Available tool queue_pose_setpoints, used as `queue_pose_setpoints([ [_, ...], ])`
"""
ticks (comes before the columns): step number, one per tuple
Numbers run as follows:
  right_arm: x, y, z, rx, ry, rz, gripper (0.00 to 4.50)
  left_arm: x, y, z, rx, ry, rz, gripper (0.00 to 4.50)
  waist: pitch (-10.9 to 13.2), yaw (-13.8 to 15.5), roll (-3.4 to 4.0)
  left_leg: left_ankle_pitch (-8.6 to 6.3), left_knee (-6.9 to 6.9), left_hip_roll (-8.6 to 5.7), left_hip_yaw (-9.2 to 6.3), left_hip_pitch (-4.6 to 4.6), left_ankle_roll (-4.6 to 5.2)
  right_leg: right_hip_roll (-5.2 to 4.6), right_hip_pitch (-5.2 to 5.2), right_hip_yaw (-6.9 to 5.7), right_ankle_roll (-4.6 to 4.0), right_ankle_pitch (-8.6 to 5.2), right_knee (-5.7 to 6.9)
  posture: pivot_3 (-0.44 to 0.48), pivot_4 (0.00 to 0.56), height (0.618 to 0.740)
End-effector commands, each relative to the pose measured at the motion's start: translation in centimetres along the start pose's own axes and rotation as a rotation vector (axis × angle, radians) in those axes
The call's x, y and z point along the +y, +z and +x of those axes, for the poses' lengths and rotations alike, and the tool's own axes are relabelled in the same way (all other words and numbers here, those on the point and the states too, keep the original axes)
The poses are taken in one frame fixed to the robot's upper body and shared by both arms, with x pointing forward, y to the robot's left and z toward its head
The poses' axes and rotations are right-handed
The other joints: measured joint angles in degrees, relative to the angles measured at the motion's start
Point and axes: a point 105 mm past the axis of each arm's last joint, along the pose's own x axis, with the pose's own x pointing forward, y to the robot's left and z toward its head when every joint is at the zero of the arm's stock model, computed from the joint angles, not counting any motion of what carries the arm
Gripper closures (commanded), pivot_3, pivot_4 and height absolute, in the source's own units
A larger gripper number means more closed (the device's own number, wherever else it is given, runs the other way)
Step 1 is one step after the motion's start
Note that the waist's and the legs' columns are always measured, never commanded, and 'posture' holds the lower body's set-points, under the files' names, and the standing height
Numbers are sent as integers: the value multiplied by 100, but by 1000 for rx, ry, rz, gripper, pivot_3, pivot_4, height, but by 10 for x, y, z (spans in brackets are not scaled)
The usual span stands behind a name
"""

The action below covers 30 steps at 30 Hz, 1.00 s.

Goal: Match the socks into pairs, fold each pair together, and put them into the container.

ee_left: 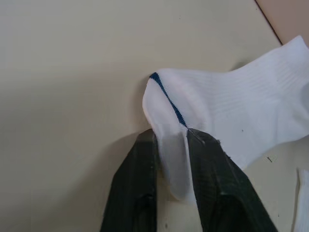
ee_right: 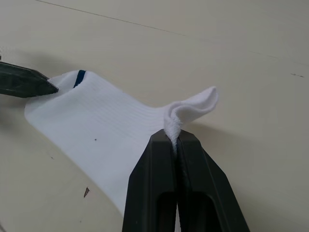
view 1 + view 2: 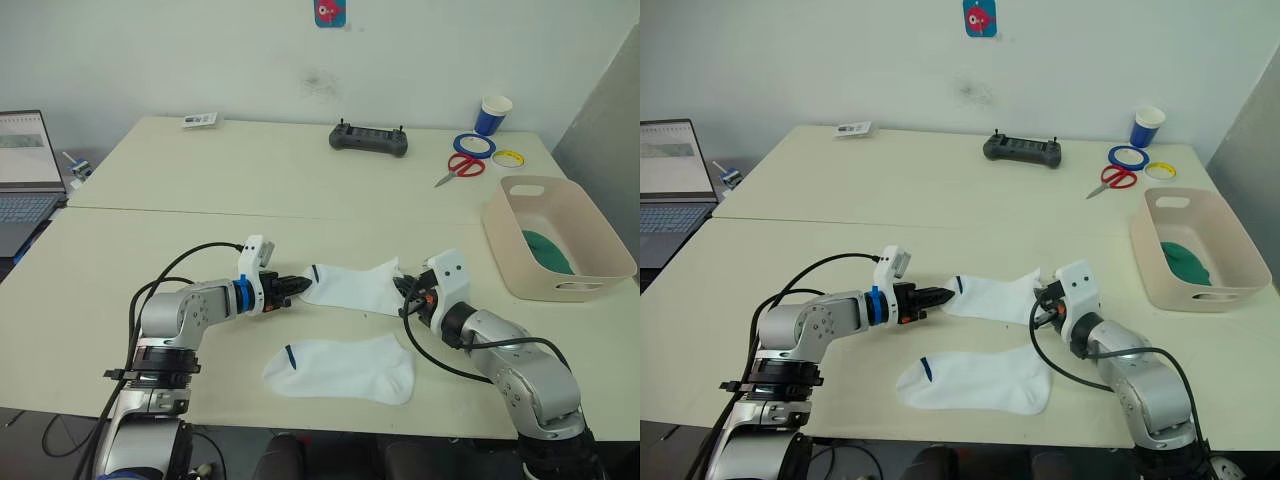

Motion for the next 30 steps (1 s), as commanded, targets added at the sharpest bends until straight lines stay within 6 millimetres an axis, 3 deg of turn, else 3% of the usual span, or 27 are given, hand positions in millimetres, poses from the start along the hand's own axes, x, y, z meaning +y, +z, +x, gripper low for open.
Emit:
queue_pose_setpoints([
  [1,3,10,-2,-43,10,-23,4500,-9,12,1,-46,-34,23,4457,0,0,0,0,0,0,0,0,0,0,0,0,0,0,0,0,150,740],
  [6,3,17,-4,-76,6,-25,4500,-16,26,-6,-101,-71,49,4457,0,0,0,0,0,0,0,0,0,0,-1,0,0,0,0,0,150,740],
  [11,16,42,-22,-180,83,-9,4500,-34,50,-39,-143,-153,88,4457,0,-12,0,0,-2,3,-1,-4,0,1,-7,0,0,0,0,0,150,740],
  [16,46,57,-52,-242,251,68,4500,-54,52,-78,-92,-238,76,4457,0,-20,0,0,-5,5,-4,-6,0,2,-8,-2,2,-2,-1,0,150,740],
  [23,72,32,-83,-113,382,131,4500,-79,4,-116,102,-368,-44,4457,1,-57,1,-1,-5,6,-1,-1,0,-4,-3,2,1,-7,-4,0,150,740],
  [27,78,13,-89,-27,388,150,4500,-76,-27,-122,160,-333,-102,4457,1,-65,1,0,-3,7,-4,16,-1,-5,12,13,-13,-9,-3,0,150,740],
  [30,69,-4,-84,36,325,137,4500,-70,-44,-119,159,-272,-114,4457,2,-65,-1,0,-4,6,-2,24,-2,-23,18,24,-41,-26,-4,0,150,740],
])
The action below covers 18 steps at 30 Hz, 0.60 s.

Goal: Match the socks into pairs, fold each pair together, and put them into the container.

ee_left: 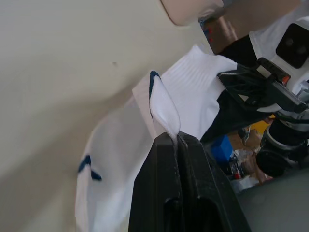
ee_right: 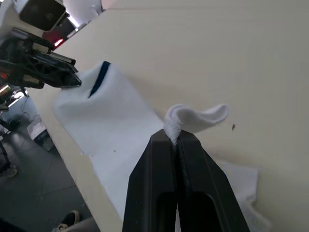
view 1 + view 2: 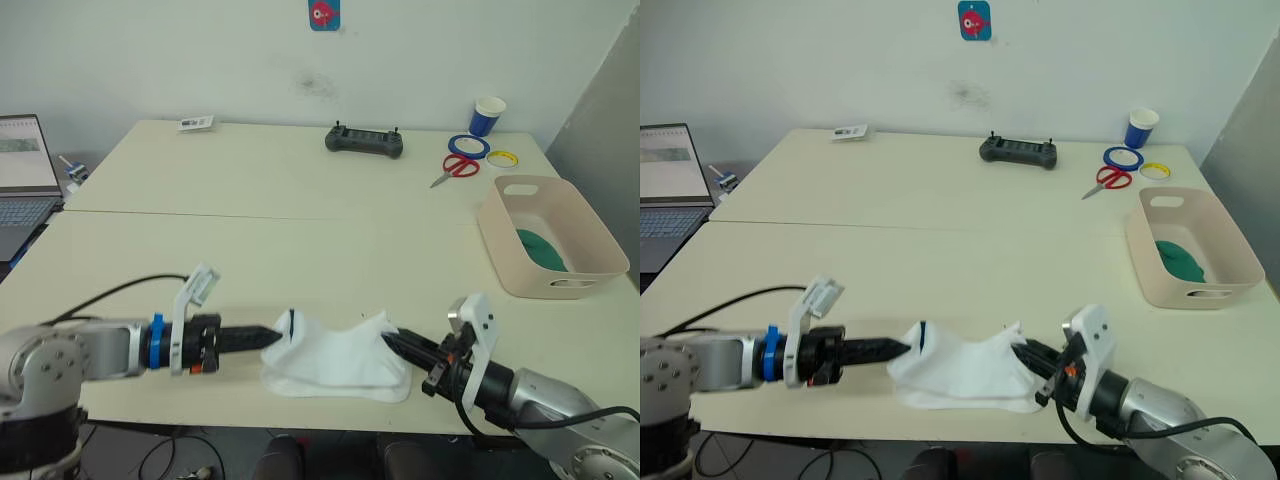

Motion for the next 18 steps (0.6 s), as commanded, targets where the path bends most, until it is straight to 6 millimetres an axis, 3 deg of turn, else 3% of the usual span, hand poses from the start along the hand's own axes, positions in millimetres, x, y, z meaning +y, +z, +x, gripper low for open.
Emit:
queue_pose_setpoints([
  [1,0,2,0,-15,-30,-70,4500,0,-5,3,-25,34,48,4457,0,5,0,0,0,0,1,1,0,-5,0,2,0,0,-1,0,150,740],
  [4,-18,-10,3,13,-129,-93,4500,19,-30,5,-20,142,26,4457,-4,13,-2,0,-1,-2,5,3,-3,-11,0,7,-2,-1,-6,0,150,740],
  [7,-23,-17,5,31,-150,-118,4500,24,-38,6,-27,166,36,4457,-4,26,-4,0,-3,-4,15,-5,-4,-15,-10,13,-5,-4,-8,0,150,740],
  [18,-25,-31,2,75,-139,-177,4500,29,-33,10,-79,188,143,4457,-4,72,-4,0,-3,-6,17,-19,-4,-13,-25,11,-6,-5,-7,0,150,740],
])
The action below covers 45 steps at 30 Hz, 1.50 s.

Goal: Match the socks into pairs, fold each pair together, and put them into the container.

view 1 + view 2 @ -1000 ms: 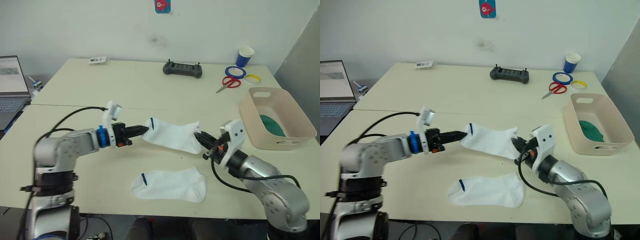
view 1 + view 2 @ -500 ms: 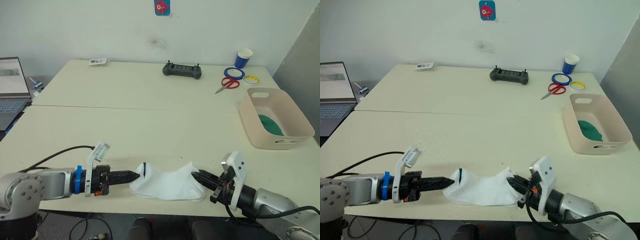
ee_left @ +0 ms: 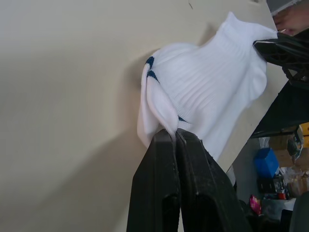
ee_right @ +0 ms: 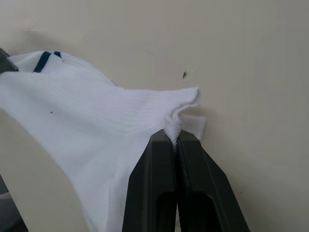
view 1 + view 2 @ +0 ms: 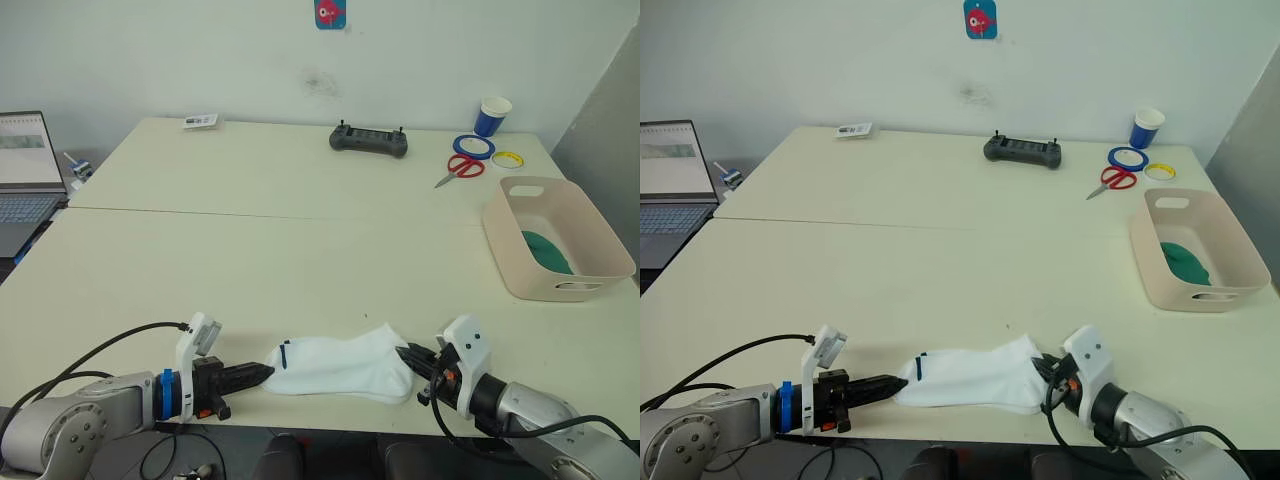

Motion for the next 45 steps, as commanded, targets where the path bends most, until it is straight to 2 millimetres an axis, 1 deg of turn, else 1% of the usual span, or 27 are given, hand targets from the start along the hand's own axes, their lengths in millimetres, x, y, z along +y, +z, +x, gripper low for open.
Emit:
queue_pose_setpoints([
  [1,3,5,-2,-23,12,-34,4500,-5,6,3,-11,-17,69,4457,0,-1,0,0,0,0,1,-1,0,1,0,0,0,0,0,0,150,740],
  [7,1,3,1,-8,-16,-42,4500,1,-2,8,28,7,98,4457,0,-2,0,0,0,1,1,0,0,4,-1,0,1,1,1,0,150,740],
  [11,1,3,3,3,-24,-45,4500,6,2,10,12,24,103,4457,0,-2,0,0,0,0,1,-2,0,5,-2,0,1,0,0,0,150,740],
  [14,-7,0,3,19,-72,-51,4500,4,2,11,28,4,98,4457,0,-2,0,0,0,1,0,-3,0,6,-2,-2,1,1,0,0,150,740],
  [15,-9,0,3,21,-85,-54,4261,4,2,11,32,2,102,4485,0,-2,0,0,0,0,0,-3,0,7,-2,-2,1,1,0,0,150,740],
  [18,-10,1,2,16,-90,-56,3421,4,6,11,24,4,141,3798,0,-2,0,0,0,-2,5,-2,0,10,-2,-2,2,1,0,0,150,740],
  [20,-11,2,2,12,-92,-63,2735,4,9,12,8,13,167,3220,0,-2,0,0,0,-1,5,-3,0,10,-2,-2,2,1,0,0,150,740],
  [22,-12,4,2,7,-91,-80,1986,10,16,11,-29,69,219,2556,0,-2,0,0,0,-1,5,-3,0,10,-3,-2,2,1,1,0,150,740],
  [24,-9,11,-1,-28,-69,-91,1306,9,21,5,-48,65,235,1928,0,-2,0,0,0,0,5,-2,0,10,-2,-1,3,2,1,0,150,740],
  [27,-4,22,-6,-88,-43,-97,1306,8,32,-6,-58,61,259,1928,1,-2,-1,0,0,0,5,-3,0,12,-3,-3,3,2,1,0,150,740],
  [30,-1,36,-10,-155,-16,-118,1306,12,56,-15,-96,75,302,1928,1,4,0,0,0,0,3,-3,1,20,-3,-7,2,1,2,0,150,740],
  [32,4,45,-8,-185,13,-151,1306,8,70,-15,-108,37,353,1928,1,4,0,0,2,0,-1,-1,1,22,0,-14,4,3,3,0,150,740],
  [33,6,48,-6,-194,29,-167,1285,5,76,-13,-110,14,384,2106,1,0,0,0,3,-1,2,-1,1,22,-1,-17,8,5,3,0,150,740],
  [35,7,51,-1,-198,50,-185,1691,-4,81,-5,-87,-37,454,2545,1,-3,0,0,4,-2,14,-1,1,21,-2,-12,14,8,2,0,150,740],
  [36,8,51,4,-193,65,-198,1872,-12,78,2,-46,-81,526,2830,1,-4,-1,0,4,-3,18,-1,1,21,-2,-8,15,9,1,0,150,740],
  [38,10,49,15,-170,94,-238,2532,-25,68,14,38,-174,656,3464,1,-6,-1,0,2,-3,26,-1,1,21,-3,-2,25,14,-4,0,150,740],
  [40,15,43,25,-136,137,-252,3290,-32,57,26,89,-245,743,4117,1,-7,-1,0,-1,-3,33,-2,1,21,-5,2,38,22,-5,0,150,740],
  [41,18,39,30,-121,159,-252,3743,-35,53,31,99,-273,765,4480,0,-5,-1,0,-2,-3,34,-5,1,21,-9,2,40,23,-5,0,150,740],
  [43,23,29,38,-82,207,-265,4392,-35,47,43,112,-310,784,4500,1,-3,-1,0,-4,0,32,-8,2,25,-14,-1,39,22,-3,0,150,740],
  [45,25,23,44,-53,233,-281,4452,-31,41,52,131,-320,796,4500,1,-4,-1,-1,-3,4,29,-10,3,32,-15,-2,39,22,-1,0,150,740],
])
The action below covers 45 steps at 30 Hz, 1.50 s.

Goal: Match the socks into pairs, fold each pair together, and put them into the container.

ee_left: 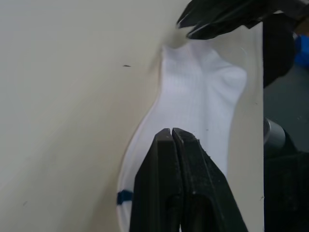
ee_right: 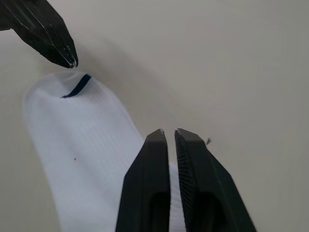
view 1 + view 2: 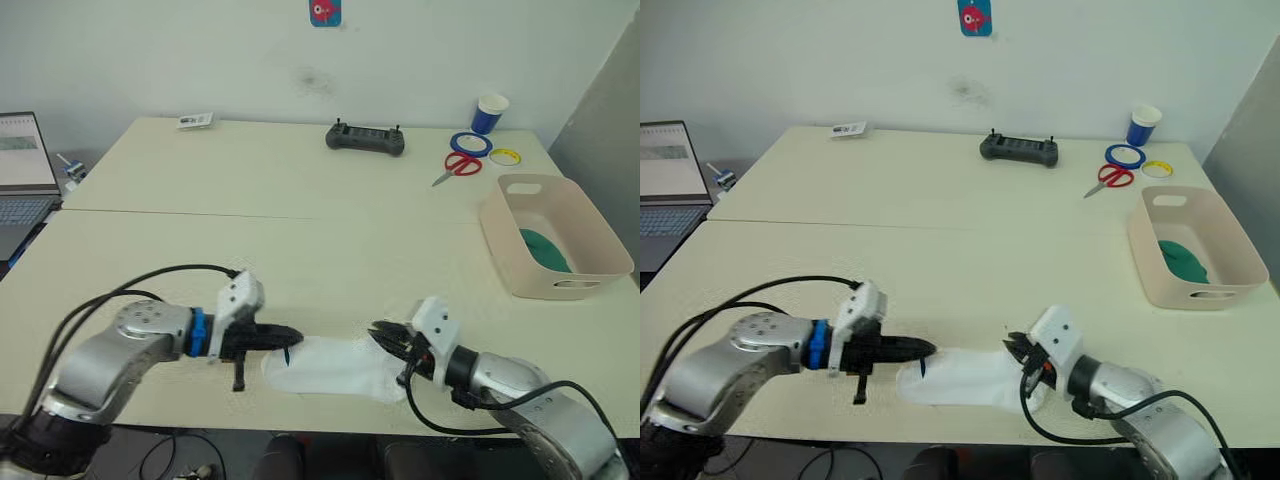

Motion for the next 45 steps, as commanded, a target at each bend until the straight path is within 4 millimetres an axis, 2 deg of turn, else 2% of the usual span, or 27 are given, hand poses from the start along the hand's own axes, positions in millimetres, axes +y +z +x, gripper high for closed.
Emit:
queue_pose_setpoints([
  [1,9,-5,9,20,67,-43,4452,4,-11,14,40,-17,57,4500,0,-1,0,0,0,0,0,0,0,1,-1,0,0,0,1,0,150,740],
  [5,8,-20,10,94,61,-45,4452,20,-38,21,123,39,70,4500,0,-4,0,0,2,1,1,0,1,4,-3,3,3,2,4,0,150,740],
  [8,-4,-33,2,153,-23,-47,4452,33,-62,15,204,81,88,4500,-8,2,-3,0,3,1,-3,4,1,4,3,-1,4,2,5,0,150,740],
  [11,-17,-41,-13,177,-109,-48,4452,39,-71,13,230,98,100,4500,-21,6,0,0,4,0,-4,37,1,1,39,0,-3,-1,4,0,150,740],
  [13,-19,-35,-20,135,-125,-82,4452,38,-67,14,200,87,103,4500,-33,3,-1,0,4,-1,-2,56,1,-1,55,3,-25,-15,3,0,150,740],
  [17,-3,5,-28,-76,-69,-98,4452,24,-35,15,73,-1,111,4500,-33,-20,-3,1,6,0,1,60,1,-1,56,10,-24,-14,5,0,150,740],
  [21,9,9,-23,-87,21,-113,4452,9,-15,15,58,-105,191,4500,-29,-50,-8,1,5,3,-1,49,1,3,47,7,-12,-7,8,0,150,740],
  [24,20,-2,-10,-23,126,-135,4452,-1,-7,17,71,-182,227,4500,-24,-49,-13,0,4,3,-5,37,1,6,40,2,4,1,4,0,150,740],
  [28,25,-25,1,81,188,-143,4452,4,-25,25,151,-156,261,4500,-23,-41,-13,0,3,2,-6,36,2,6,40,0,1,-1,2,0,150,740],
  [32,25,-46,-9,170,181,-117,4452,17,-58,18,322,-93,288,4500,-28,-11,-18,-1,3,2,-9,34,3,6,39,-1,1,-2,2,0,150,740],
  [37,22,-70,-34,258,116,-100,4452,22,-70,13,358,-48,236,4500,-55,-1,-16,-1,3,1,-10,54,3,4,56,0,-26,-18,2,0,150,740],
  [40,23,-62,-41,200,91,-112,4452,18,-61,15,290,-62,235,4500,-71,-8,-26,-1,2,3,-9,87,2,2,76,4,-32,-21,3,0,150,740],
  [45,20,-15,-38,-21,12,-67,4452,14,-31,20,147,-73,242,4500,-55,-21,-30,-1,2,13,1,87,1,-4,70,10,-35,-22,4,0,150,740],
])
